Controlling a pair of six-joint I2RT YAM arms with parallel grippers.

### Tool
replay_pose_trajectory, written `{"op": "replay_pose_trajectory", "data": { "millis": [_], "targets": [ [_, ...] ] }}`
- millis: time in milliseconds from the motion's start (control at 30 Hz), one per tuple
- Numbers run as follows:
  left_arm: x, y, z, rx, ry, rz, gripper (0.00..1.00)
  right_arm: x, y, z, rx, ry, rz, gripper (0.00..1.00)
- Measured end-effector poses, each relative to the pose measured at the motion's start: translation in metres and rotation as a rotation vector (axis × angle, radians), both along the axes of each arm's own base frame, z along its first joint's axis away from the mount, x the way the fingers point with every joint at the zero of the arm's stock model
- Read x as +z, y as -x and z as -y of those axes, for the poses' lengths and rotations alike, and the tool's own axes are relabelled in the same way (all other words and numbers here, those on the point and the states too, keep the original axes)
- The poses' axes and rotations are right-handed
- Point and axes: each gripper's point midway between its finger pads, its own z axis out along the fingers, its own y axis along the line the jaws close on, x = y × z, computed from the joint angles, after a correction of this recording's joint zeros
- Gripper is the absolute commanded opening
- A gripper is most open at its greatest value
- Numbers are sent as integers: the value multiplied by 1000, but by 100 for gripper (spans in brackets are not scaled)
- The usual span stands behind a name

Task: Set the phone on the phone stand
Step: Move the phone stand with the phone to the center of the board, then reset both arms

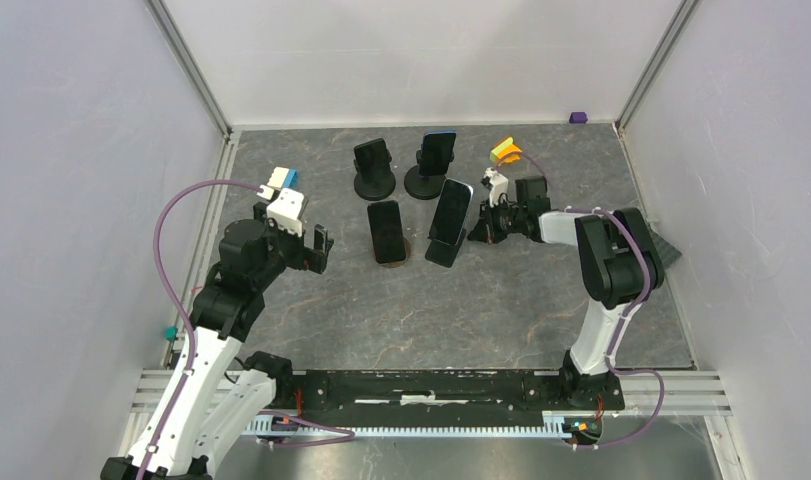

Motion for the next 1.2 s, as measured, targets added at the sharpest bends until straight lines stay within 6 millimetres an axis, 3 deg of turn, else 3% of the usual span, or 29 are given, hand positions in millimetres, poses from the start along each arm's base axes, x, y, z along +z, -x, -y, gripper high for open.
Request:
{"op": "replay_pose_trajectory", "data": {
  "millis": [833,1033,1200],
  "targets": [
    [0,0,0,0,0,0,100,1,-21,-38,44,-65,4,3],
    [0,0,0,1,-1,0,100,1,-26,-41,72,-41,14,13],
    [0,-5,-1,12,-8,6,100,5,-29,-25,64,-2,35,27]
  ]
}}
